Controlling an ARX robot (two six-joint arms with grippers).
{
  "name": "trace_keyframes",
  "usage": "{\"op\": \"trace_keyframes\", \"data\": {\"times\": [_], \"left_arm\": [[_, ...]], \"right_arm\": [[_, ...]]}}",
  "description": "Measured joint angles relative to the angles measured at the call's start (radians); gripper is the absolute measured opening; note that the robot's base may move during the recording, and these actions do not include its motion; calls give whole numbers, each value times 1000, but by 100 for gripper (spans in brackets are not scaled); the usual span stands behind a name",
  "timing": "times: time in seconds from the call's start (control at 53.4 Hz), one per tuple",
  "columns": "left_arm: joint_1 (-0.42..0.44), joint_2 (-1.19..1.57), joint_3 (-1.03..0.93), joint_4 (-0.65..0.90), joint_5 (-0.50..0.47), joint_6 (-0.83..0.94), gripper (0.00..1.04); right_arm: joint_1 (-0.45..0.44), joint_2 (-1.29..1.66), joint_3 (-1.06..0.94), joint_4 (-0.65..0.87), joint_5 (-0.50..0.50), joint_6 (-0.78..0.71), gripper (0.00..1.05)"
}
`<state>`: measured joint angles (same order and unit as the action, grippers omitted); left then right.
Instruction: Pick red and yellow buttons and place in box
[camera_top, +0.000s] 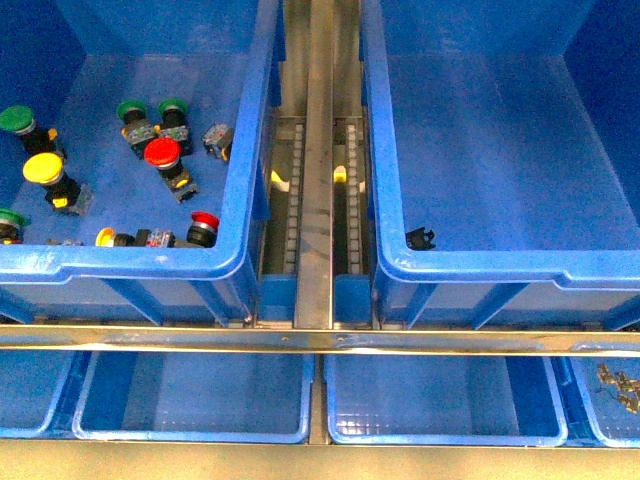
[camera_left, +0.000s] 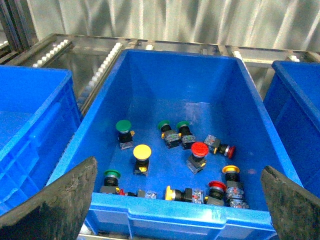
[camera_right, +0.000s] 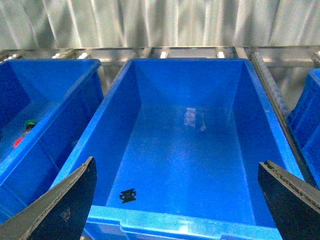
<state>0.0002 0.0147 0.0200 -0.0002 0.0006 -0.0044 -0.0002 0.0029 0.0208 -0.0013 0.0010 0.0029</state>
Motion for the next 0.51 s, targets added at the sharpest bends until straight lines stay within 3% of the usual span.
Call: {"op": "trace_keyframes", "data": {"times": [0.506], "left_arm": [[0, 0, 0, 0, 0, 0, 97]], "right_arm": [[0, 0, 0, 0, 0, 0, 98]]}}
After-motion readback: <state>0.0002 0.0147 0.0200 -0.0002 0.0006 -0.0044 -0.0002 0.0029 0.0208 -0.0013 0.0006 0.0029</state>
